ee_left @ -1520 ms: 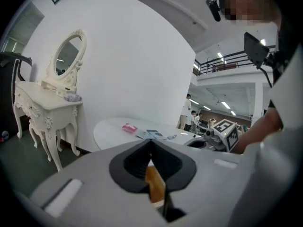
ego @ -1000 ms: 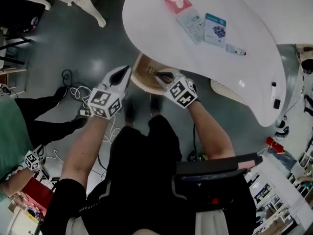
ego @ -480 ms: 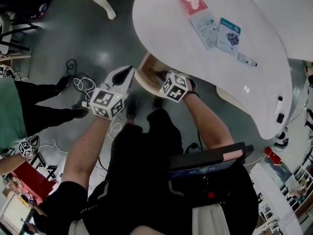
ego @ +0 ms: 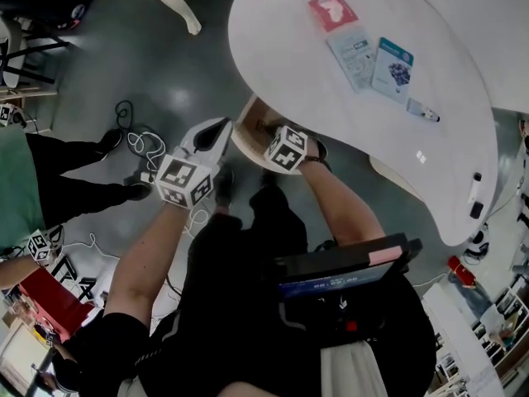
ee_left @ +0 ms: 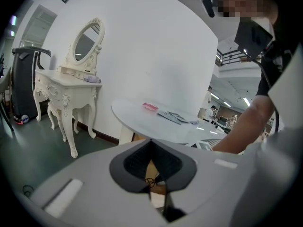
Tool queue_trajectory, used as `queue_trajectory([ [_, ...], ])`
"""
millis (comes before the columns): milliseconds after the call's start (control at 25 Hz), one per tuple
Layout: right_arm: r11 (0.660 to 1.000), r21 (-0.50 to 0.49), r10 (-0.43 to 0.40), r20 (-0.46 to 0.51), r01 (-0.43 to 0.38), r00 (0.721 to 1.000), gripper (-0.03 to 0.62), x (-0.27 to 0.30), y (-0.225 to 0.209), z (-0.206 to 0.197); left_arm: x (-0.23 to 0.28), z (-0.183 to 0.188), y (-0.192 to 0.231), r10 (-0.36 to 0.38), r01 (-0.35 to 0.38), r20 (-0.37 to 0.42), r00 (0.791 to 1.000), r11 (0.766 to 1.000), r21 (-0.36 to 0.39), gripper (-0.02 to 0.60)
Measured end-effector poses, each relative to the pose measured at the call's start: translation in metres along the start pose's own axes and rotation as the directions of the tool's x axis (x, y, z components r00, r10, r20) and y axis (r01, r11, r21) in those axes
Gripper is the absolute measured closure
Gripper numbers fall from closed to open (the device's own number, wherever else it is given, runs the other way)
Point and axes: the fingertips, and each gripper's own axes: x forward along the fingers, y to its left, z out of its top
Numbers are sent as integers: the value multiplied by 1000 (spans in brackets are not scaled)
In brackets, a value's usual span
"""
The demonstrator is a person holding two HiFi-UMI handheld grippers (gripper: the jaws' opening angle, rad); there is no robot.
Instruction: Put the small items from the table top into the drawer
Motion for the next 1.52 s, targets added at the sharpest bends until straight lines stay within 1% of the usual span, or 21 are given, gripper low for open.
queue_trajectory([
  [360, 997, 76, 7, -38, -4, 999, 568, 19, -5, -17, -4, 2, -3, -4, 4, 12, 1000, 1000, 3, 581],
  [560, 994, 110, -16, -82, 25, 997, 568, 28, -13, -23, -5, 0, -1, 3, -3, 16, 1000, 1000, -16, 581],
  [760, 994, 101, -36, -152, 52, 988, 568, 33, -15, -30, -6, 1, -1, 3, -2, 22, 1000, 1000, -16, 581],
  [960, 994, 94, -30, -175, 47, 984, 565, 35, -15, -33, -7, 2, 0, -1, 2, 18, 1000, 1000, -9, 581],
  [1000, 995, 94, -28, -177, 45, 984, 543, 35, -14, -33, -8, 3, 0, -2, 2, 17, 1000, 1000, -8, 581],
  [1040, 995, 94, -26, -179, 43, 984, 438, 36, -14, -33, -9, 3, 0, -3, 3, 17, 1000, 1000, -7, 581],
  [1080, 994, 95, -28, -177, 46, 984, 302, 36, -14, -33, -11, 3, -1, -4, 4, 16, 1000, 1000, -5, 581],
  [1120, 994, 99, -34, -168, 51, 985, 268, 35, -15, -31, -12, 4, -1, -5, 5, 15, 1000, 1000, -2, 581],
  [1200, 991, 121, -34, -142, 51, 989, 293, 30, -17, -28, -16, 5, -1, -8, 8, 13, 1000, 1000, 5, 581],
  [1320, 988, 152, -1, -127, 20, 992, 296, 22, -13, -27, -19, 7, -3, -14, 14, 10, 1000, 1000, 18, 581],
  [1520, 987, 158, 5, -118, 14, 993, 327, 1, -9, -23, -24, 16, -7, -31, 30, 16, 999, 999, 34, 581],
])
